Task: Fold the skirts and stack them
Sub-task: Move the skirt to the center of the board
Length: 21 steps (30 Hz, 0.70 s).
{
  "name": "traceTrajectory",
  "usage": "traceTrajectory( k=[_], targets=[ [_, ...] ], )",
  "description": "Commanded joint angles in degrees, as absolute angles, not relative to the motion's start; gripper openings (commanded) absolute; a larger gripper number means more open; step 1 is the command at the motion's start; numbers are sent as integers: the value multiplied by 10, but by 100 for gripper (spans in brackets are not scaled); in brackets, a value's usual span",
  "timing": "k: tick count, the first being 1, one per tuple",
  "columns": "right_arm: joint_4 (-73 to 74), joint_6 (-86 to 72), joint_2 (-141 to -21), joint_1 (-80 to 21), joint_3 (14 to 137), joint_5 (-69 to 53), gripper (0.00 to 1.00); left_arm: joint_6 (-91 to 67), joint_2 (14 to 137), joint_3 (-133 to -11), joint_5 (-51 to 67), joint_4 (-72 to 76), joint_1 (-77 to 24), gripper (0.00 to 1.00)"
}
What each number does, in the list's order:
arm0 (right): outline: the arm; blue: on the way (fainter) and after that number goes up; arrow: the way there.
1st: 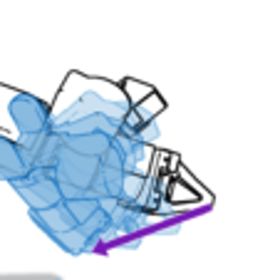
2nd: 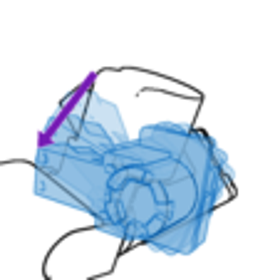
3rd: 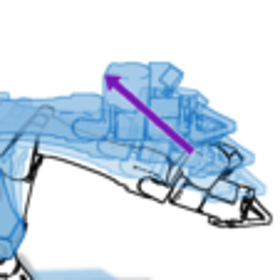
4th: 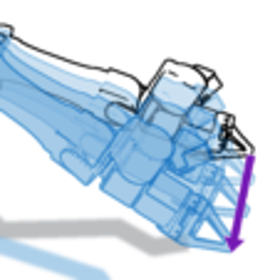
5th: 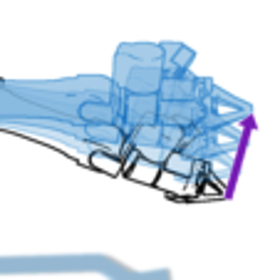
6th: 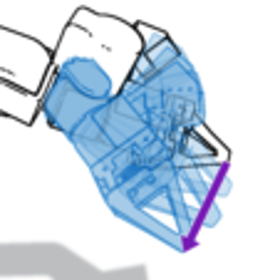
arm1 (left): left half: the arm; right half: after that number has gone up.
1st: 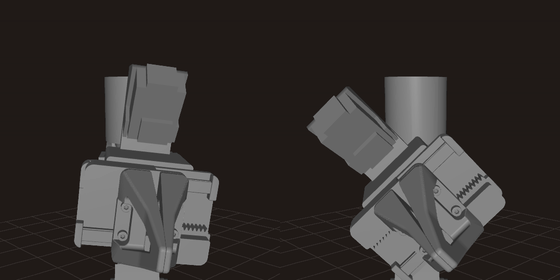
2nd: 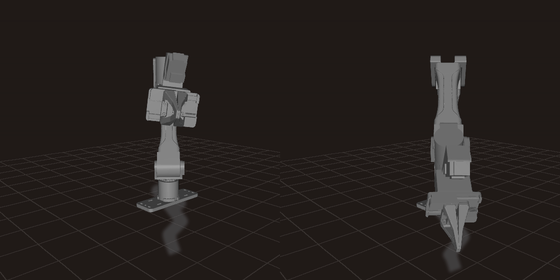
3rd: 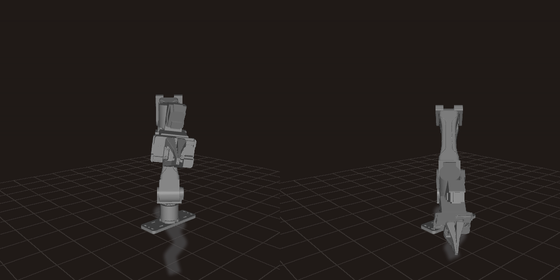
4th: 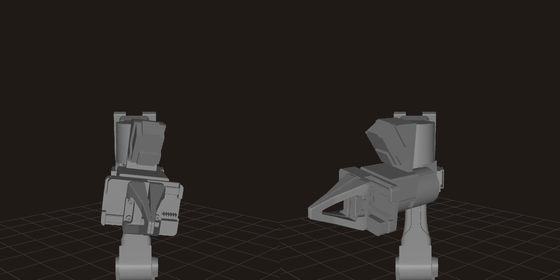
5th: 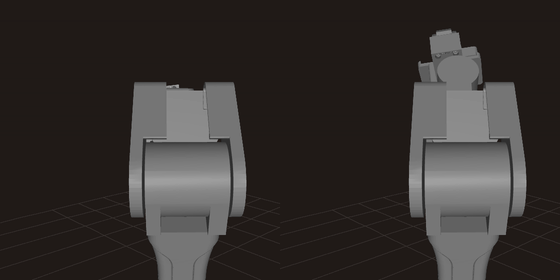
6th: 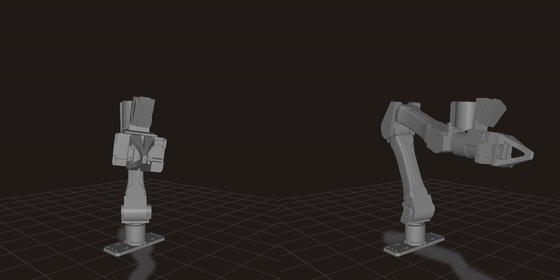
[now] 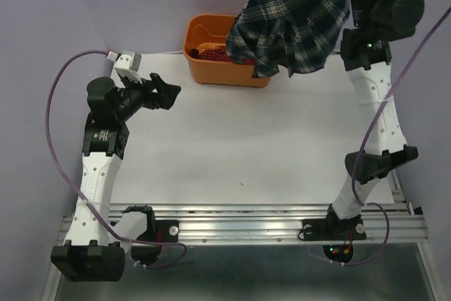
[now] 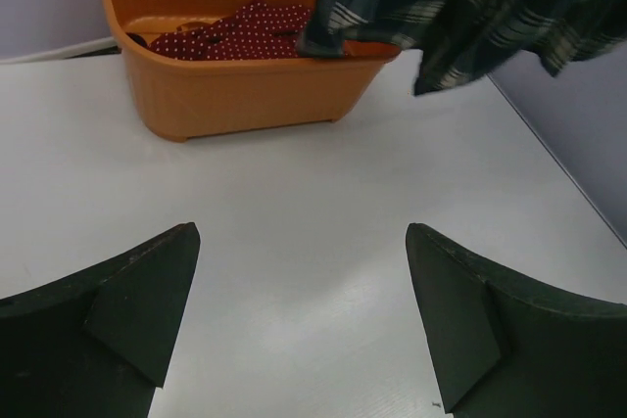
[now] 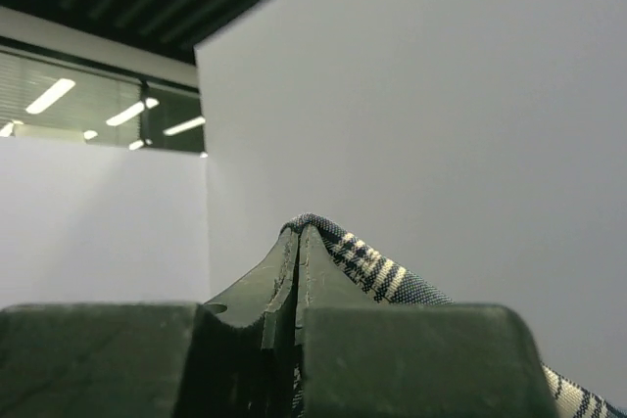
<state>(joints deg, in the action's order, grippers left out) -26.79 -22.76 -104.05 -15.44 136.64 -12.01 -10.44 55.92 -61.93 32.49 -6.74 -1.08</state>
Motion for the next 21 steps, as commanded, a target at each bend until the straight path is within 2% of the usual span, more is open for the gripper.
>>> traceTrajectory(
  k=[1, 5, 14, 17, 21],
  targets=[
    [-357, -236, -952, -157, 1359, -139, 1, -105, 543, -656, 333, -30, -9, 98],
    [-335, -237, -883, -157, 1259, -171, 1, -64, 537, -671, 345, -53, -8, 98],
    [-193, -248, -732, -157, 872, -289, 1, 144, 518, -642, 388, -175, -8, 93],
    [-164, -244, -734, -157, 772, -323, 1, 236, 514, -612, 404, -220, -9, 89],
    [-172, -238, -801, -176, 730, -350, 1, 328, 506, -559, 409, -249, -8, 85]
  ],
)
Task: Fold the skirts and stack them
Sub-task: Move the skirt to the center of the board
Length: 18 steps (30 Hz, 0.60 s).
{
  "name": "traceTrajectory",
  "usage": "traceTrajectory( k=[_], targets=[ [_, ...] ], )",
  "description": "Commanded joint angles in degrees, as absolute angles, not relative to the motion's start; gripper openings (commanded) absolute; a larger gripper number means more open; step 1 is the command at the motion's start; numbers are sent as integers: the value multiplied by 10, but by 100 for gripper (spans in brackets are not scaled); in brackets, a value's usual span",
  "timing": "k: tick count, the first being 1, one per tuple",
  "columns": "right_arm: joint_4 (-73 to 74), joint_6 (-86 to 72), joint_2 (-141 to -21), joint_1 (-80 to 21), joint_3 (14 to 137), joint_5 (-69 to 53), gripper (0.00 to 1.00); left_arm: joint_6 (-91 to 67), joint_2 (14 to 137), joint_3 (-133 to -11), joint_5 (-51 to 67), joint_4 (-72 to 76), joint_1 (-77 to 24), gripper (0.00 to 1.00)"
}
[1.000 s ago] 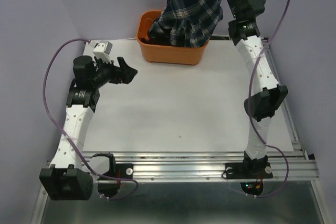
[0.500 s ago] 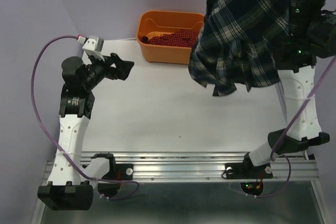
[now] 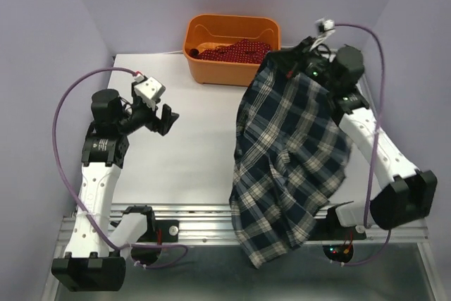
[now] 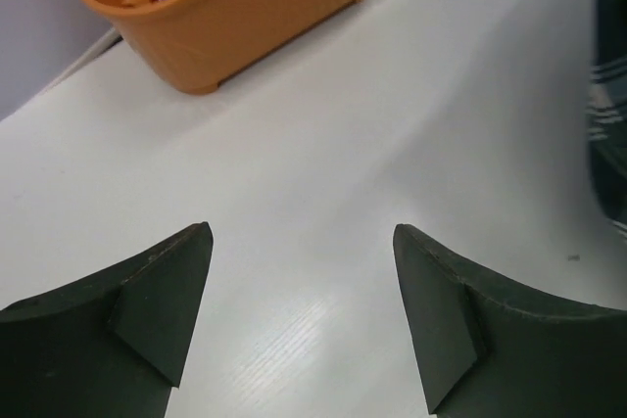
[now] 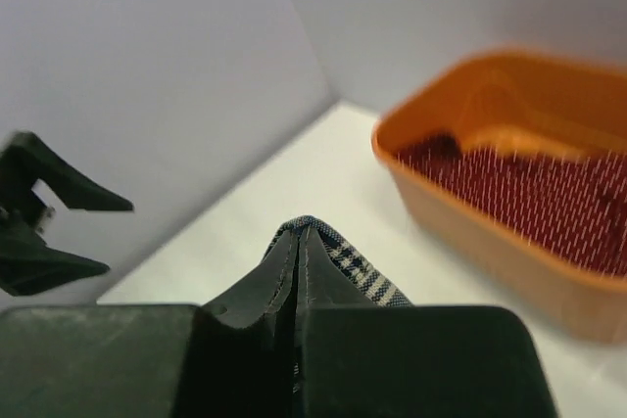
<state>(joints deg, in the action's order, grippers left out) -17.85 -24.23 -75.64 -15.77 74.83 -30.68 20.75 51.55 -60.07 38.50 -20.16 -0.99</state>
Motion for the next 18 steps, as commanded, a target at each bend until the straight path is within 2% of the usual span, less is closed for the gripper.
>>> traceTrajectory(
  k=[1, 6, 9, 11, 13, 18],
  targets=[
    [-175, -239, -822, -184, 732, -351, 1, 356, 506, -549, 410, -253, -9, 85],
    [-195, -203, -934, -258, 770, -318, 1, 388, 523, -499, 411, -234, -9, 78],
    [-180, -200, -971, -258, 787, -280, 1, 420, 561, -502, 412, -239, -13, 73],
    [-151, -169, -965, -258, 792, -252, 1, 430, 595, -508, 397, -228, -37, 67],
    [-102, -134, -949, -258, 783, -259, 1, 454, 616, -515, 388, -226, -63, 65],
    [2, -62, -876, -258, 740, -237, 1, 586, 681, -520, 320, -193, -176, 68]
  ],
)
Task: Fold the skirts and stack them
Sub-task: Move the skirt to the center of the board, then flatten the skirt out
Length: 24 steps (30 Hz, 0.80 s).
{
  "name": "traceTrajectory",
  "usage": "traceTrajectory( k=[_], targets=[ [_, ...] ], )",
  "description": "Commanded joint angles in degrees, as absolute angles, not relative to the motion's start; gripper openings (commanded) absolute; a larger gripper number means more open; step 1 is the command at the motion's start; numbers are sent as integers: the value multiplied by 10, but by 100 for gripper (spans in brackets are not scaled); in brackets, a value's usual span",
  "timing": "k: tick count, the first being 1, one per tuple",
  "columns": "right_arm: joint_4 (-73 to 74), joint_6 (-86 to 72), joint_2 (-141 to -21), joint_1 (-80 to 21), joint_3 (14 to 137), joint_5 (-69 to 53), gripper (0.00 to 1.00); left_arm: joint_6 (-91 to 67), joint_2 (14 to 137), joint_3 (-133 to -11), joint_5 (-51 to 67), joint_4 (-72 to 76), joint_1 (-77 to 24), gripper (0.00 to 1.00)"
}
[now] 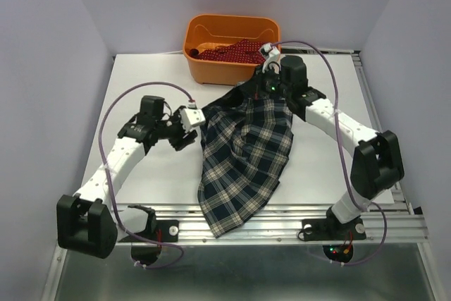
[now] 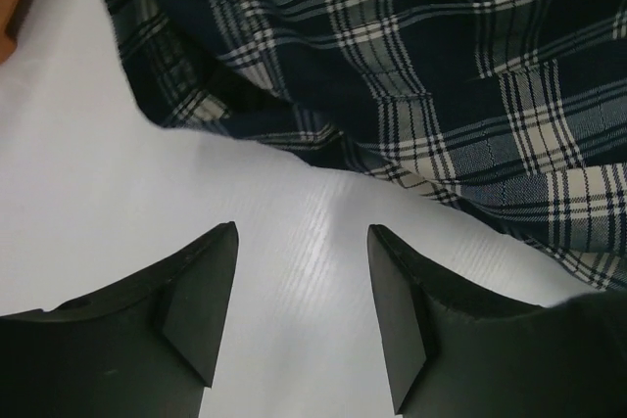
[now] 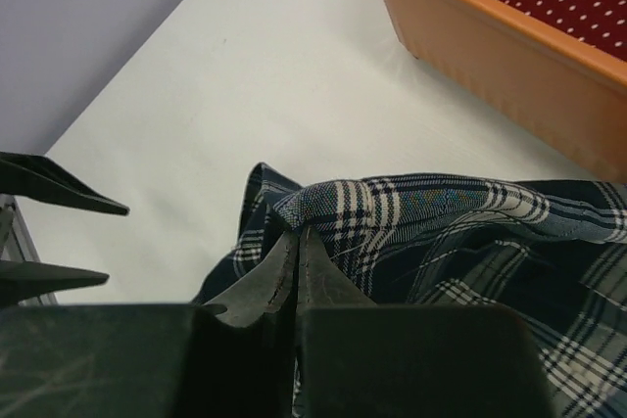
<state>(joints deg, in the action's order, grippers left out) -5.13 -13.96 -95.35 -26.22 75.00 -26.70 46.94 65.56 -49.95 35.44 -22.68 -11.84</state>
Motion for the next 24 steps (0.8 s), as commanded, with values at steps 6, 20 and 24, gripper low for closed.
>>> traceTrajectory(
  k=[6, 20, 24],
  targets=[
    [29, -55, -818, -245, 703, -242, 1, 619, 802, -578, 346, -128, -198, 77],
    [52, -62, -859, -234, 748, -246, 1, 823, 909, -605, 367, -194, -266, 78],
    [51, -68, -867, -219, 763, -251, 1, 832, 923, -599, 346, -204, -307, 76]
  ],
)
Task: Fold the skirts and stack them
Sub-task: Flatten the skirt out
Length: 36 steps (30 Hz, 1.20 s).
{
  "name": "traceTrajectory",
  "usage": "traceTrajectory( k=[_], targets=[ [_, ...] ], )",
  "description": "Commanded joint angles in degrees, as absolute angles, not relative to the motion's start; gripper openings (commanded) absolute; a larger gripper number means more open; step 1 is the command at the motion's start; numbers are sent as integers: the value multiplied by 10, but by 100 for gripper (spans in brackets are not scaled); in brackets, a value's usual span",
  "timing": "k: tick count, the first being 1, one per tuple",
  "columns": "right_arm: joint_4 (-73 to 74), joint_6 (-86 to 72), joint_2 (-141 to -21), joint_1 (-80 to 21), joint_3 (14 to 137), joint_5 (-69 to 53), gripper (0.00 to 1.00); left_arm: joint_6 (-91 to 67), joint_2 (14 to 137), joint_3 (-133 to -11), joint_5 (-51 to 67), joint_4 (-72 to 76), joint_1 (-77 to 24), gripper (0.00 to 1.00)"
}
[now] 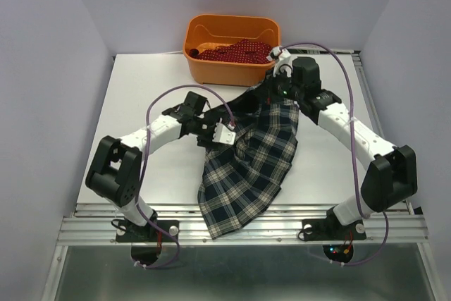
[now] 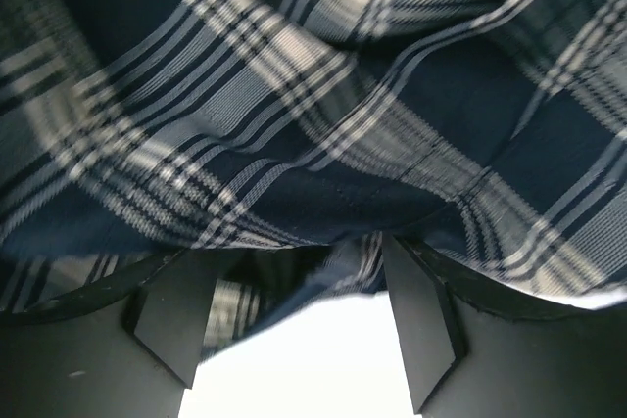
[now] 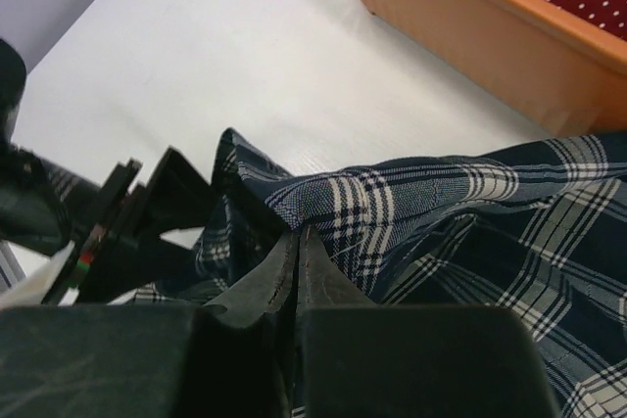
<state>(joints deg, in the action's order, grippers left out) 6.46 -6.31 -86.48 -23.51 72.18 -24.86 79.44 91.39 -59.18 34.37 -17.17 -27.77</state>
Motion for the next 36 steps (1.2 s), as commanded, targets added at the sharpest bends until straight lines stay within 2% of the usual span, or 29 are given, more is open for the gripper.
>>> traceTrajectory(
  k=[1, 5, 9, 13, 17, 21, 22, 23, 26, 29, 33, 36],
  targets=[
    [51, -69, -870, -219, 772, -252, 1, 832, 939, -603, 339, -220, -313, 74],
    [51, -79, -875, -197, 792, -261, 1, 816, 972, -628, 343, -243, -316, 76],
    [51, -83, -877, -192, 793, -265, 1, 786, 919, -592, 315, -190, -365, 76],
    [50, -91, -885, -192, 782, -273, 1, 744, 875, -579, 265, -163, -460, 56],
    [49, -96, -893, -192, 779, -278, 1, 706, 861, -597, 242, -163, -538, 45],
    [51, -97, -894, -192, 773, -278, 1, 708, 903, -624, 201, -173, -590, 23],
    [50, -95, -890, -192, 772, -276, 1, 715, 915, -626, 186, -171, -610, 13],
    [50, -93, -889, -192, 769, -274, 1, 717, 927, -628, 173, -170, -620, 11],
    [52, -84, -882, -186, 761, -272, 1, 690, 990, -657, 122, -169, -636, 11],
    [51, -80, -873, -180, 753, -272, 1, 645, 983, -671, 114, -150, -629, 23],
    [51, -74, -860, -174, 736, -277, 1, 606, 871, -679, 197, -179, -591, 37],
    [52, -72, -856, -169, 723, -281, 1, 599, 827, -698, 222, -235, -572, 53]
  ],
)
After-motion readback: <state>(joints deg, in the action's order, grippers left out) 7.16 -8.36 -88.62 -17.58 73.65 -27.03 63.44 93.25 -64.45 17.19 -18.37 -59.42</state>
